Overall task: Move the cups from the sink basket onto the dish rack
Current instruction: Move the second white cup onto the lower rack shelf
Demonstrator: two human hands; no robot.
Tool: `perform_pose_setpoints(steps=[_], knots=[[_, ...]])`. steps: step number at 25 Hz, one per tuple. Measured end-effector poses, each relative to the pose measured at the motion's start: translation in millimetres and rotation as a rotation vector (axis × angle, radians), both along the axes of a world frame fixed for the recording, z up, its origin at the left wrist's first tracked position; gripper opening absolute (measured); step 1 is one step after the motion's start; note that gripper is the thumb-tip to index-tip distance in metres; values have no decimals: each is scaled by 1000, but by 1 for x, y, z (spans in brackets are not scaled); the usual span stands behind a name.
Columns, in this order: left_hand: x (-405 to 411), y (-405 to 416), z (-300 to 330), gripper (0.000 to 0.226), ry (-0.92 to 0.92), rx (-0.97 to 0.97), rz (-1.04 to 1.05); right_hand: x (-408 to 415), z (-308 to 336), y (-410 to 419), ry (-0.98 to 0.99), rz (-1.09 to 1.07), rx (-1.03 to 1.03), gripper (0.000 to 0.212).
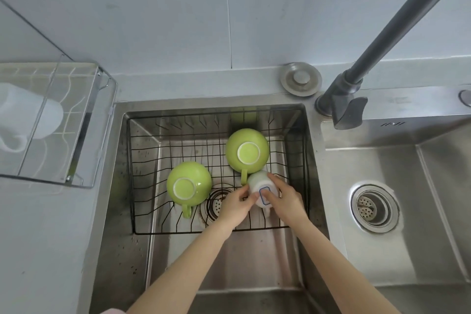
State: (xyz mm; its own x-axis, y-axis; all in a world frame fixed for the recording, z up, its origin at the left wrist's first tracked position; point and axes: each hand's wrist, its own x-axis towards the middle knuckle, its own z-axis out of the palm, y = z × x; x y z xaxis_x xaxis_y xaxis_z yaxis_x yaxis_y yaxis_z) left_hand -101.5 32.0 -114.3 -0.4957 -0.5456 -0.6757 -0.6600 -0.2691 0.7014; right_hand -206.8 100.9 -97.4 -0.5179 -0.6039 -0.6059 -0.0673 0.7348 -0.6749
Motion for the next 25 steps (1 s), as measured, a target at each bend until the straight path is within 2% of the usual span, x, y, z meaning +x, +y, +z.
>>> perform_pose_setpoints(steps=[10,14,19,22,25], knots=[[5,18,26,37,53,-87,65,8,27,22,109,-112,23,48],[13,24,38,34,150,-35,99,15,42,27,198,-81,27,47],[23,27,52,44,171,-39,148,23,60,28,197,-111,0,46],[32,27,63,41,193,-33,179,30,70,31,214,-115,-13,45],[43,28,74,33,282,59,208,40,79,35,238,-97,-34,43]])
